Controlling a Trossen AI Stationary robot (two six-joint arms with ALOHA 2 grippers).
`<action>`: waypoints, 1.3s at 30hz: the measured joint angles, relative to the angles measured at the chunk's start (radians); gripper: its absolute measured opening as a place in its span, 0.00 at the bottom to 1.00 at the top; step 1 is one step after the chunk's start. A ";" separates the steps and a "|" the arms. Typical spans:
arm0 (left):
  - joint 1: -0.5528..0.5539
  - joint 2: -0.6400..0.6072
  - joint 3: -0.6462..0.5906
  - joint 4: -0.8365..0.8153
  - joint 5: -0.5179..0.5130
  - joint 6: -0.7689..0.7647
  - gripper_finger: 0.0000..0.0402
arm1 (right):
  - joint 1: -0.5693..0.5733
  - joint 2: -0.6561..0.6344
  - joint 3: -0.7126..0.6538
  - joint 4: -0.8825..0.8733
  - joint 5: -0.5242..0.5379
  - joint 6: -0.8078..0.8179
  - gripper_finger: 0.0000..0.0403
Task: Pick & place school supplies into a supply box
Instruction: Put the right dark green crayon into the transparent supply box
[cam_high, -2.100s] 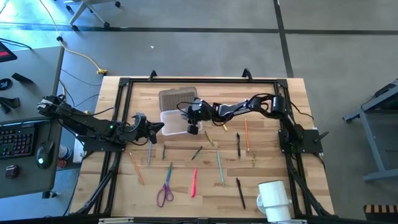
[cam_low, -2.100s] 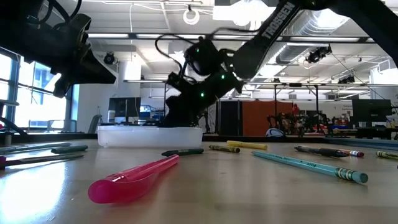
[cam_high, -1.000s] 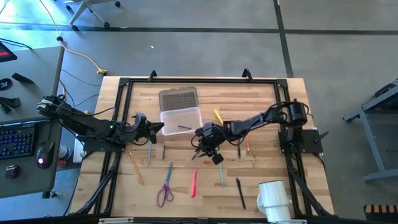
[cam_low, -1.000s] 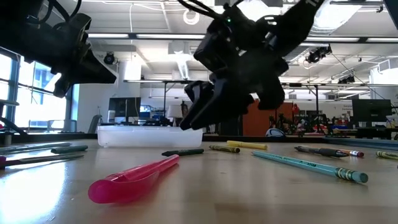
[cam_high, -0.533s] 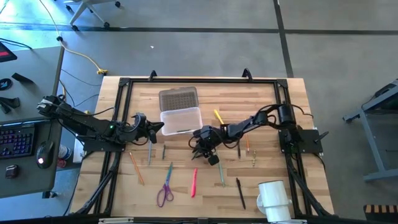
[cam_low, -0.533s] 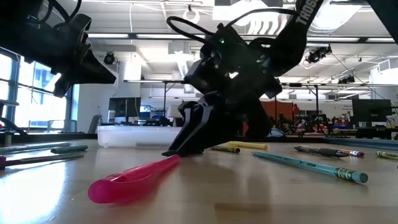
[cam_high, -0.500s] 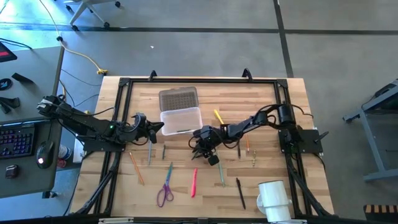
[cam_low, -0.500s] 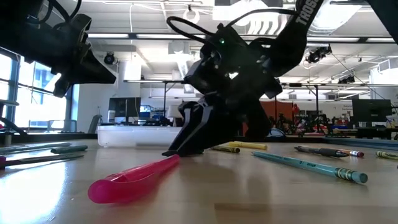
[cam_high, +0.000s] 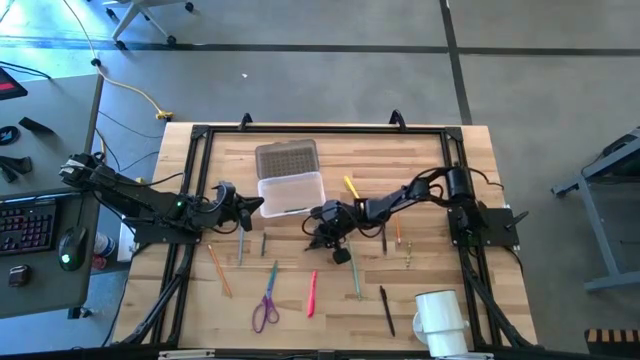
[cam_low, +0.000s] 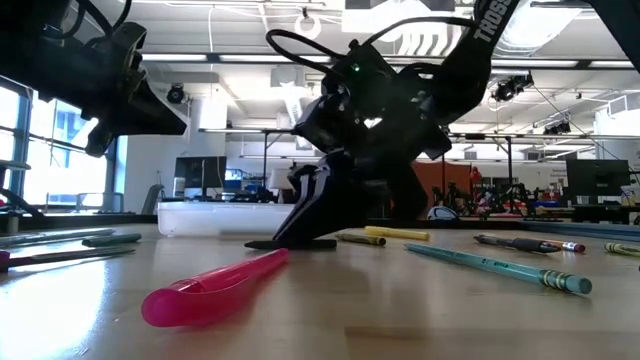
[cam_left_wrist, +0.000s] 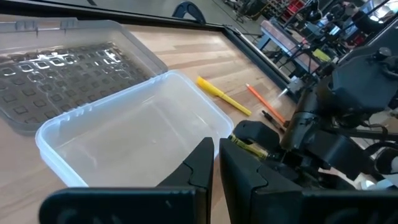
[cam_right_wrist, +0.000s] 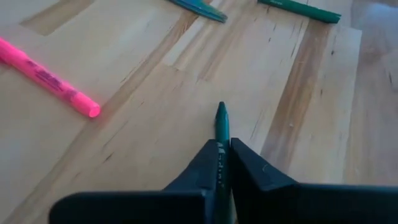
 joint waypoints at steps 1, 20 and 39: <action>0.000 0.000 0.000 0.000 0.001 0.000 0.15 | 0.003 0.001 -0.001 0.019 -0.016 0.023 0.03; 0.000 0.000 0.000 -0.025 -0.004 0.000 0.15 | -0.136 -0.122 0.159 0.119 0.276 0.022 0.05; 0.000 0.012 0.246 0.036 0.172 0.398 0.15 | -0.248 0.014 0.165 0.001 0.240 0.119 0.05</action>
